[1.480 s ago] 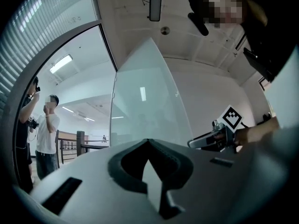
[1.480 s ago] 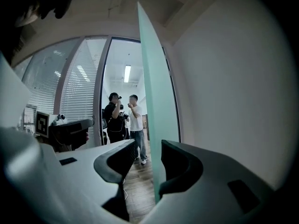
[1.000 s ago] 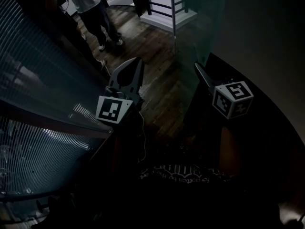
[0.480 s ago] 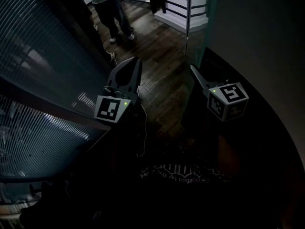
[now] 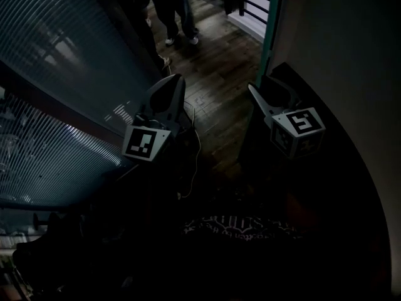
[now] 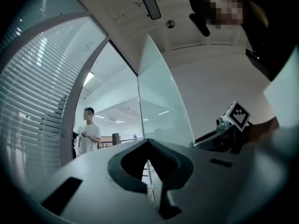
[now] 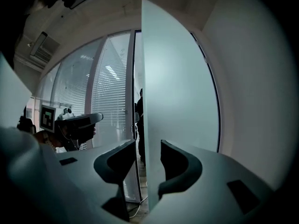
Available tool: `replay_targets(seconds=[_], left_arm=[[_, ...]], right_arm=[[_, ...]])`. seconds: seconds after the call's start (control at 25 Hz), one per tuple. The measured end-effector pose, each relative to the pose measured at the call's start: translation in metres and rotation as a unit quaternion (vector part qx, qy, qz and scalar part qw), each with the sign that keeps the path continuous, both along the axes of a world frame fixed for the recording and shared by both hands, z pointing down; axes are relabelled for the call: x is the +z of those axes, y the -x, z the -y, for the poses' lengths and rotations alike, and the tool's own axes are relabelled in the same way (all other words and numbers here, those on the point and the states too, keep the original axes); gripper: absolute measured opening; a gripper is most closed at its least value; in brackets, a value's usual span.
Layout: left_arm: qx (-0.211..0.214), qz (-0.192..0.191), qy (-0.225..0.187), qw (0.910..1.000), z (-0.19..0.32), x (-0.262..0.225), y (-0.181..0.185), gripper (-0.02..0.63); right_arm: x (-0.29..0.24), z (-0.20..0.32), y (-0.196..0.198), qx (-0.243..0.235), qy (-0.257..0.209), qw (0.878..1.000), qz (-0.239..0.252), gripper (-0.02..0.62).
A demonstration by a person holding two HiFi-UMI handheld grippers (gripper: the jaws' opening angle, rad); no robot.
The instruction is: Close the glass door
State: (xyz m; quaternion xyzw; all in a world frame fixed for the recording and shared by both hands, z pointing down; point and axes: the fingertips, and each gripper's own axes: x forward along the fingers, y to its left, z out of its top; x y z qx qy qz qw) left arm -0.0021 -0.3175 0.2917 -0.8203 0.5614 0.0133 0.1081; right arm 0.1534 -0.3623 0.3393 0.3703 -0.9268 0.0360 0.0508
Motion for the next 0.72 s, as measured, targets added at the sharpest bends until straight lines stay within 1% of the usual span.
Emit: replay_targets(seconds=[0.24,0.4,0.56,0.72], left_arm=[[-0.043,0.005,0.007,0.9990,-0.015,0.004,0.025,0.002],[-0.072,0.007,0.011,0.9973,-0.024,0.006,0.039,0.002],[-0.099,0.007,0.018,0.9949,-0.030,0.013,0.053,0.002],[-0.123,0.009,0.021,0.9921,-0.029,0.015,0.068,0.002]], right_arm=[[-0.001,0.004,0.031,-0.035,-0.003,0.999,0.004,0.155],[-0.001,0.009,0.046,-0.050,-0.009,0.999,0.005,0.155],[0.002,0.015,0.061,-0.057,-0.024,0.998,0.001,0.155],[0.004,0.024,0.077,-0.073,-0.021,0.997,0.011,0.155]])
